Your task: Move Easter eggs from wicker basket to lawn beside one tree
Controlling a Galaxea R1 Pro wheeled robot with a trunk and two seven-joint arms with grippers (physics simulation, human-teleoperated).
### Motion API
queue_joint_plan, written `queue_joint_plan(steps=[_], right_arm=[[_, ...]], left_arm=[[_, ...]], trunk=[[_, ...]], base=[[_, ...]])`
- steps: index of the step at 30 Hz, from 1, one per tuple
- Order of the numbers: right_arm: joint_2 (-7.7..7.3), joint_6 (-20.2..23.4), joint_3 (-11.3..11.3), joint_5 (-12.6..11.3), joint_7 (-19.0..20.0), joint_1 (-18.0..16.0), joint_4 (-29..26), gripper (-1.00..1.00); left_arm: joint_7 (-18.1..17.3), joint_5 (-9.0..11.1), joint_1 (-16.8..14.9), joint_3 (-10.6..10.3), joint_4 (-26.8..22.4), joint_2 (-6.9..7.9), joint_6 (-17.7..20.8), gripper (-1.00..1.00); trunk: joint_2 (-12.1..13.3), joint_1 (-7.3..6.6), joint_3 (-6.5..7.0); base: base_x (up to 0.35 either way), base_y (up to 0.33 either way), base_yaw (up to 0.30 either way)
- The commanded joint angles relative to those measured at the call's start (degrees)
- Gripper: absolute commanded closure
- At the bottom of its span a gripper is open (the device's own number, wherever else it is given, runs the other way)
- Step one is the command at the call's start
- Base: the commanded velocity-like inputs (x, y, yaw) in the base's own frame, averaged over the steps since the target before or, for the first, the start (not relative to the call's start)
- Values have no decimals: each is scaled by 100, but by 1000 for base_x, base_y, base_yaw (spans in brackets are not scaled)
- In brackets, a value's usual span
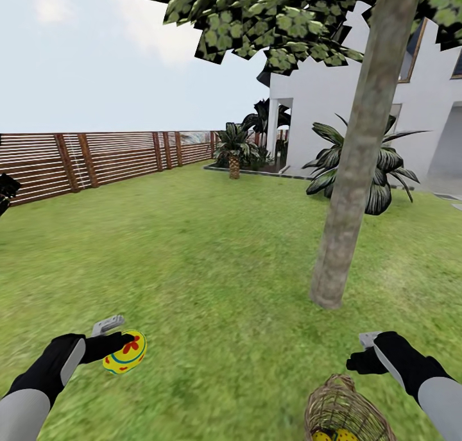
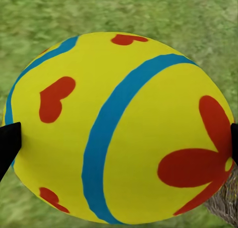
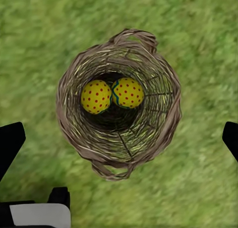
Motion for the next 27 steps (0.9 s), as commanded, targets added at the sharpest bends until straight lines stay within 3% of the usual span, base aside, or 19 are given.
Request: queue_joint_plan(steps=[1, 5, 14, 20, 27], right_arm=[[-4, 26, 50, -53, -13, -6, -8, -100], [-3, 26, 49, -52, -12, -6, -8, -100], [-20, 19, 22, -67, -3, -6, -8, -100], [-306, 25, 20, -58, 38, -6, 131, -100], [-307, 32, 51, -34, 23, -6, 299, -100]], left_arm=[[-14, 14, -5, 19, -6, -3, 40, 100], [-22, 33, -5, 22, -6, -2, 40, 100], [-23, 49, -5, 14, 2, -13, 42, 100], [-23, 47, -5, 10, 6, -76, 41, 100], [-22, 41, -5, 5, 27, -118, 42, 100]], trunk=[[-54, 26, -31], [-215, 114, -103], [-576, 311, -265], [-816, 443, -378], [-1097, 597, -504]], base=[[0, 0, 0], [0, 77, 0], [0, 282, 0], [0, 292, 0], [0, 279, 0]])
